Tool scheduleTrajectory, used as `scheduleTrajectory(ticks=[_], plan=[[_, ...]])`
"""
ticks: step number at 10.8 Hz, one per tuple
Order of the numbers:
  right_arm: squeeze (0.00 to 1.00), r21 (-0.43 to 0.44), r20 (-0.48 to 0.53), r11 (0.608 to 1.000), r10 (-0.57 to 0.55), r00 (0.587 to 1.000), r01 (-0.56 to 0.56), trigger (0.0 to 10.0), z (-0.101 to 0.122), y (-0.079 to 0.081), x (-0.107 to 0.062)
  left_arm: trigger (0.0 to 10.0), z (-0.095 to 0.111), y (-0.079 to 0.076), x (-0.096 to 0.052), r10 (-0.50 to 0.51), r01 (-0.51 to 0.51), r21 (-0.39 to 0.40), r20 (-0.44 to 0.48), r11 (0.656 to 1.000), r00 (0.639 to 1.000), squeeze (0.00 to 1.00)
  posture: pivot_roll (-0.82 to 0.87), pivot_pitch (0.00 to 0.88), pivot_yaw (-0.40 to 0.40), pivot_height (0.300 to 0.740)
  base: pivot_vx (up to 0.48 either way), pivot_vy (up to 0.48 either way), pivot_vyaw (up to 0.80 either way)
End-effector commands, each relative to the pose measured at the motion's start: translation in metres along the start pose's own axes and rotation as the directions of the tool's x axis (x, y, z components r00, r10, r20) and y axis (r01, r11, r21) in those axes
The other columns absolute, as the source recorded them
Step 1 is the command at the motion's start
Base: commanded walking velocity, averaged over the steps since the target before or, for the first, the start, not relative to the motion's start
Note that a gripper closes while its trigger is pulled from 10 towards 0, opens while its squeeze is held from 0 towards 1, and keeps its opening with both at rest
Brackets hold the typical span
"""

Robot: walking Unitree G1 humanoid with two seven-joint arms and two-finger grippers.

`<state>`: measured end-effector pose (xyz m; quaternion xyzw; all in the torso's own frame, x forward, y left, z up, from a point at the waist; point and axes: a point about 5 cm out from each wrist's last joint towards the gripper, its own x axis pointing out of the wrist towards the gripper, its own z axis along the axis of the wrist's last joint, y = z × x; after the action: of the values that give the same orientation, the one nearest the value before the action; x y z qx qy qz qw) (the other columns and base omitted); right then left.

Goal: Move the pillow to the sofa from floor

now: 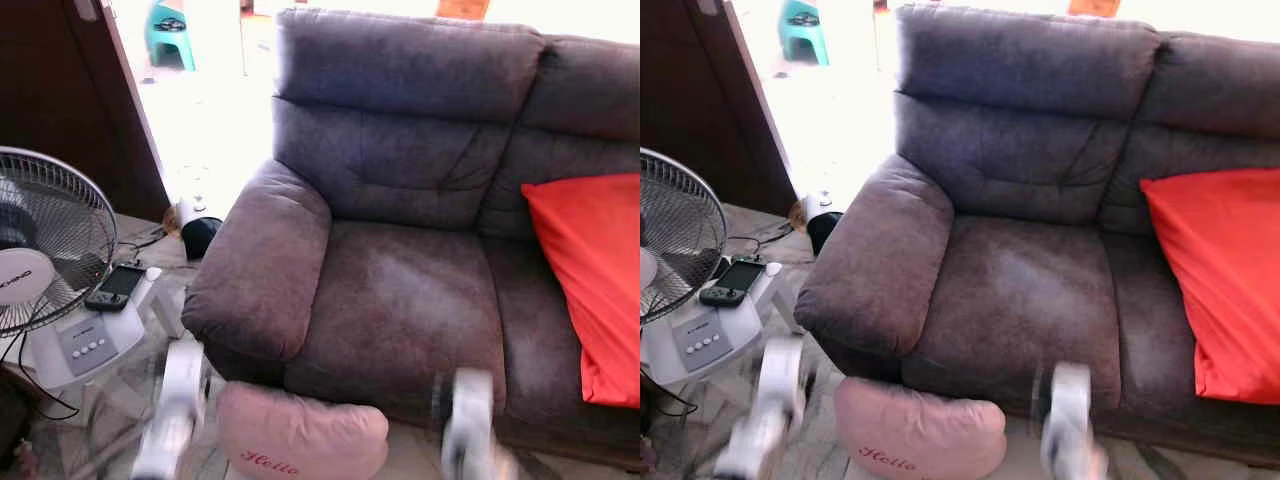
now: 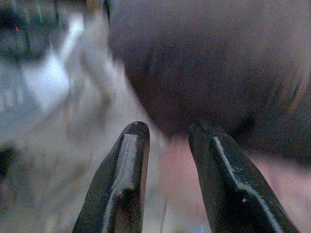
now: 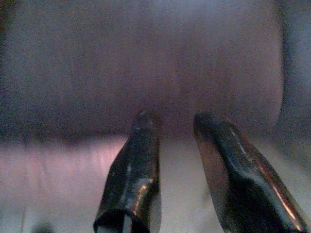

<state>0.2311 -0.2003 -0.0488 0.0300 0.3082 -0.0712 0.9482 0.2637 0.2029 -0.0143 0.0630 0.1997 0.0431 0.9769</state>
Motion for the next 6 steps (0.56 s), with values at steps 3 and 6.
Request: scheduleTrajectory(ticks=[3, 6], plan=[[0.0, -0.028, 0.378, 0.999, -0.006, 0.926, 0.018, 10.0, 0.071, 0.001, 0.004, 10.0, 0.037, -0.003, 0.001, 0.004, -0.002, -0.009, 0.249, 1.0, 0.968, 0.0, 0.02, 0.0, -0.073, 0.74, 0.0, 0.0, 0.0], [0.0, -0.034, 0.586, 0.999, 0.041, 0.81, -0.026, 10.0, 0.101, 0.006, -0.016, 10.0, 0.071, -0.012, -0.016, -0.031, 0.021, 0.027, 0.471, 0.999, 0.882, 0.0, 0.02, 0.0, -0.082, 0.74, 0.0, 0.0, 0.0]])
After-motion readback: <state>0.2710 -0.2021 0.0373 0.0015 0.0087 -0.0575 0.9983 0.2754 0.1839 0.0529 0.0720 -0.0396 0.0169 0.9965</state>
